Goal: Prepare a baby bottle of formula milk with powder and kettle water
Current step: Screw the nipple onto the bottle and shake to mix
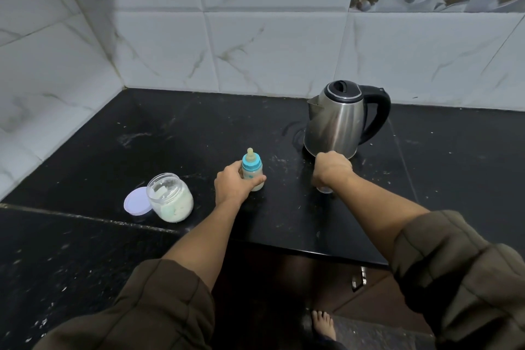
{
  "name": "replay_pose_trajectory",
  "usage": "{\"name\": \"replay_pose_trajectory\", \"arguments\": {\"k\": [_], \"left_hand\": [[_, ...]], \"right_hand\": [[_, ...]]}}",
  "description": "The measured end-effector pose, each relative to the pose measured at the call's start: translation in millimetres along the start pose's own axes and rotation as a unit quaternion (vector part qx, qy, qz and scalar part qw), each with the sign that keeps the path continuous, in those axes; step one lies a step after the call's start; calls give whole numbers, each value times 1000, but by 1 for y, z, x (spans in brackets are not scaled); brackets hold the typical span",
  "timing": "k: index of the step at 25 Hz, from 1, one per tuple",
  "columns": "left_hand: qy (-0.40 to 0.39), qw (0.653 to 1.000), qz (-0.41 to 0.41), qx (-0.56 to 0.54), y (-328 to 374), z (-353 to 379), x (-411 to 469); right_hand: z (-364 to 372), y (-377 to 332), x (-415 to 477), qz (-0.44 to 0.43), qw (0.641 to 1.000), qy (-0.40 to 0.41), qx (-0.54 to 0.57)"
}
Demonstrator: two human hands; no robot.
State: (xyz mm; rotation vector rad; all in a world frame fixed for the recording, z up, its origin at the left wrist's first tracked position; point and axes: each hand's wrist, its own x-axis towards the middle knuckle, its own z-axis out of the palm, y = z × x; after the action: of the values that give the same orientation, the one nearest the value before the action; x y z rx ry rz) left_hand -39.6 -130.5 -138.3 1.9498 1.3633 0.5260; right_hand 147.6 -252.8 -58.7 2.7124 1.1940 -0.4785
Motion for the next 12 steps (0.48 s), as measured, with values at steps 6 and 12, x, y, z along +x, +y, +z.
{"name": "replay_pose_trajectory", "arguments": {"k": [6, 12], "left_hand": [[-17, 1000, -6, 2, 7, -11, -4], [-67, 997, -9, -43, 9, -19, -1]], "right_hand": [[-64, -62, 4, -154, 970, 125, 138], [-75, -102, -3, -284, 950, 111, 67]]}}
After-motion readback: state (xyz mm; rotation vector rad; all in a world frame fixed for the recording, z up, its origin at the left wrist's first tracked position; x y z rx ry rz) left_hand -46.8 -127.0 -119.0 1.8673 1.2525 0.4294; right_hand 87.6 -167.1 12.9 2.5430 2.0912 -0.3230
